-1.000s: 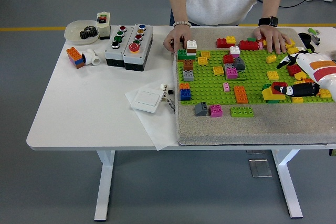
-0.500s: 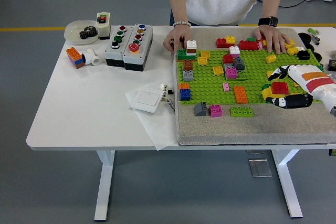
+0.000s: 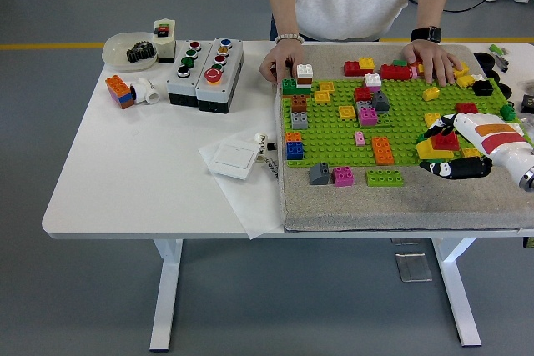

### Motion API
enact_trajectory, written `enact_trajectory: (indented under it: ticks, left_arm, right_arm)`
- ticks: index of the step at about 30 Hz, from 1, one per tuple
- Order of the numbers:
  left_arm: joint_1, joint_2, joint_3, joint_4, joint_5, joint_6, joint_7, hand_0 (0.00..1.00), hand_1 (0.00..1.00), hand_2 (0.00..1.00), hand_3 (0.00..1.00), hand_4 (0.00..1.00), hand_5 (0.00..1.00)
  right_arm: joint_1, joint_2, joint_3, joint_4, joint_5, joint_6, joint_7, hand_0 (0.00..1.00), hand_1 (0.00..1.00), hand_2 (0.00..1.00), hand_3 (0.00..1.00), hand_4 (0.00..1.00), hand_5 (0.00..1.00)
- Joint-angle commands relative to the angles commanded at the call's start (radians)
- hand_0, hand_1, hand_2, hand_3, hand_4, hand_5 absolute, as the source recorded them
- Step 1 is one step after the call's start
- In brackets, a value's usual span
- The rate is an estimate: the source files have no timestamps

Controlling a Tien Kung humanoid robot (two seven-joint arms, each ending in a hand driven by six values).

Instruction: Pick up the brick,pile it on top of brick,press brick,pick up the brick,pile it on top of brick,press brick

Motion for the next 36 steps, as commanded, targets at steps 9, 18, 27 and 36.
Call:
enact_trajectory:
  ticks: [9, 18, 27, 36]
  left_arm:
    - [0.000, 0.000, -0.001, 0.000, 0.001, 0.000, 0.001, 0.789, 0.796, 0.814, 0.641, 0.660, 0.654]
    - [0.003, -0.001, -0.005, -0.001, 0.010, -0.001, 0.004, 0.789, 0.796, 0.815, 0.642, 0.660, 0.652]
    - [0.003, -0.001, -0.005, -0.002, 0.012, -0.001, 0.005, 0.789, 0.797, 0.815, 0.642, 0.660, 0.652]
    - [0.001, 0.000, -0.003, -0.002, 0.008, -0.001, 0.004, 0.790, 0.797, 0.815, 0.642, 0.659, 0.651]
  right_arm:
    - [0.010, 0.009, -0.001, -0.044, 0.004, -0.004, 0.004, 0.603, 0.601, 0.631, 0.601, 0.864, 0.390]
    - [0.029, 0.017, -0.011, -0.087, 0.011, -0.007, 0.010, 0.604, 0.601, 0.633, 0.601, 0.865, 0.392]
    - [0.037, 0.023, -0.014, -0.115, 0.013, -0.005, 0.014, 0.606, 0.601, 0.633, 0.602, 0.865, 0.392]
    - [0.046, 0.030, -0.018, -0.145, 0.017, -0.007, 0.018, 0.609, 0.601, 0.632, 0.602, 0.865, 0.392]
